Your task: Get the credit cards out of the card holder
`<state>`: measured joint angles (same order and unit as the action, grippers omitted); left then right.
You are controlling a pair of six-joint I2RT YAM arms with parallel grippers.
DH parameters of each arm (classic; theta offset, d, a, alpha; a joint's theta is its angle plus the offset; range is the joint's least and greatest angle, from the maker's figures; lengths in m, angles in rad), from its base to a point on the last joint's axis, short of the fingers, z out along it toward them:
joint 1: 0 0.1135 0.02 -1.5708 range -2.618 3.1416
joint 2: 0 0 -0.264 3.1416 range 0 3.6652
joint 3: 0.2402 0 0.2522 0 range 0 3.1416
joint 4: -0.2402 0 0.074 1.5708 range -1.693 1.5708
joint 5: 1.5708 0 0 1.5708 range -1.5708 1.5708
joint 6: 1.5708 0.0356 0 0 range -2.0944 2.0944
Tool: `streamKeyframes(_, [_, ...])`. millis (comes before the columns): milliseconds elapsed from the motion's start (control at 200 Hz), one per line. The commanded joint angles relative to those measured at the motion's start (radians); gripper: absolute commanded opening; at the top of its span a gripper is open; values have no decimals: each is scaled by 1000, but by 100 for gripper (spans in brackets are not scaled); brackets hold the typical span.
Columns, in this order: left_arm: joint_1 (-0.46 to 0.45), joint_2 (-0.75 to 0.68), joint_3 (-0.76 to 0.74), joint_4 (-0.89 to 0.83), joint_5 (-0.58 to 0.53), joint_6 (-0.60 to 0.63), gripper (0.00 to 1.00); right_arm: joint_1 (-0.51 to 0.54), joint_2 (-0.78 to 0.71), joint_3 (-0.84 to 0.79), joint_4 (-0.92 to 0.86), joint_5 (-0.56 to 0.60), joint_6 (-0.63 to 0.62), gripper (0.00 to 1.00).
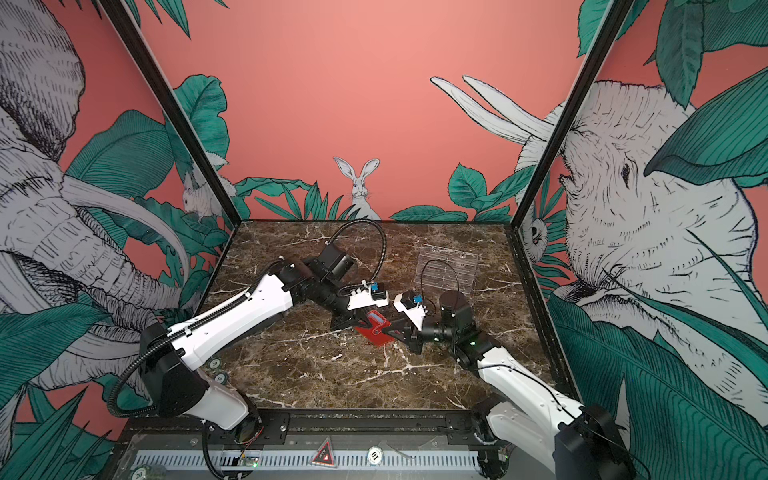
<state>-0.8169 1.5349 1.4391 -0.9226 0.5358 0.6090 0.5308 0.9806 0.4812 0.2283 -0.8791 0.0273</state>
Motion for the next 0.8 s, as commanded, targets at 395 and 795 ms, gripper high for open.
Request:
streamKeyframes(395, [155, -291, -340, 707, 196, -389, 89, -98, -87, -6, 374, 56, 262, 0])
streamKeyframes(795, [207, -277, -515, 1289, 333, -768, 87, -119, 3, 31, 602, -3, 420, 0])
